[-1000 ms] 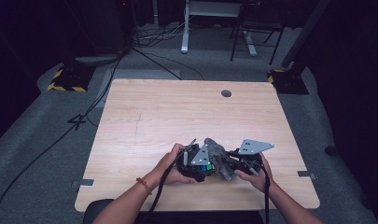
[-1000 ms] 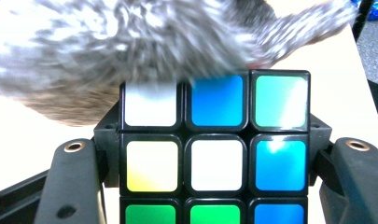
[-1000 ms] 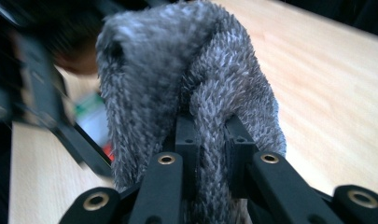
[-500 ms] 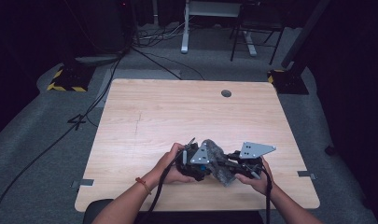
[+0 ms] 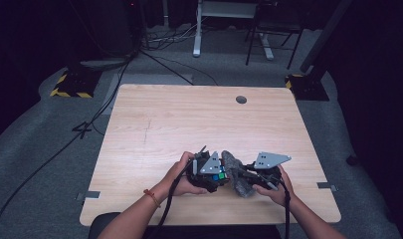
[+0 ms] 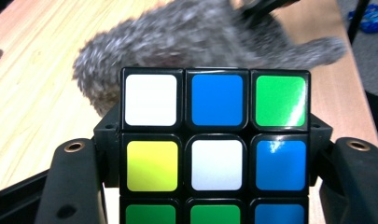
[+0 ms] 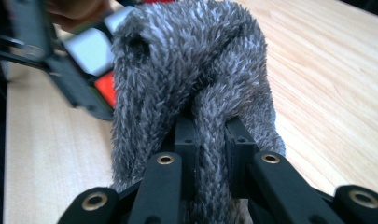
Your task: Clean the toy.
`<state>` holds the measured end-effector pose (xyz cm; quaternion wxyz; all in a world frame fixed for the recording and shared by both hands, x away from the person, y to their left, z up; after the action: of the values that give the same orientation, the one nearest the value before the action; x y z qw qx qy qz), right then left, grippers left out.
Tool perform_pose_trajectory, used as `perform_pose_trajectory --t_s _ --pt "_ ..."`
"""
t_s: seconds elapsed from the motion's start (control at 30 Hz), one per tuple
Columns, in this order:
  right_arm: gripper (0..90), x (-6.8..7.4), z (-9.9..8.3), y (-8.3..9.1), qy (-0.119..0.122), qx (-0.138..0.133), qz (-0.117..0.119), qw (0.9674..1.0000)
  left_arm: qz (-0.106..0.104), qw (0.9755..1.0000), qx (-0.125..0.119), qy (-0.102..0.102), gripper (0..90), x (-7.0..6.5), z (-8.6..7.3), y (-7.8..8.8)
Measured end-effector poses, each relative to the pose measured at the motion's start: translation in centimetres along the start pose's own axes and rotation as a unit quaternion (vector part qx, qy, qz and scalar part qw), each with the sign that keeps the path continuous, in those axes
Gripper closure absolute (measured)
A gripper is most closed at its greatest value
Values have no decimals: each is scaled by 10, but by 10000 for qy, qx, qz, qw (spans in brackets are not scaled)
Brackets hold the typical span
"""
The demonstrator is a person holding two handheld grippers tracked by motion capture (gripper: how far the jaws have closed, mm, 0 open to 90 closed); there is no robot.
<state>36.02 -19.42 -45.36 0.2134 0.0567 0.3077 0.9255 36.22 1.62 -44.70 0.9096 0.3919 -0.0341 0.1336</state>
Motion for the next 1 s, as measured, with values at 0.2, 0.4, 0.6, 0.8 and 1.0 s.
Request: perform_pose_trajectory --t_s 0.2,0.4,0.6,0.8,1.0 --pt "784 13 15 7 129 -399 155 9990 -122 9998 146 -20 334 -4 -1 -10" --pt "784 10 17 5 160 -320 -52 9993 -213 9994 231 -118 335 -12 2 -15" --pt "785 -8 -2 -5 -115 275 -171 9994 -82 9999 42 -88 335 -7 3 -2" --pt "786 -3 -1 2 -57 74 88 9999 25 10000 35 -82 334 -3 1 0" --pt "785 16 14 11 244 -386 234 9987 -39 9998 181 -112 334 -7 1 -9"
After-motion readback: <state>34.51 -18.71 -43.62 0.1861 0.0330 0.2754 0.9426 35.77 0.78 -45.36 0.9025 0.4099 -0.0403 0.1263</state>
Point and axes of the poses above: each handheld gripper's, and its own axes: y roughly backward along the jaws, z roughly out of its top, x roughly to its left, the point moved 2 cm from there along -y, roughly forward along the jaws, and after that the axes turned 5 degrees about x, right-handed, at the moved point
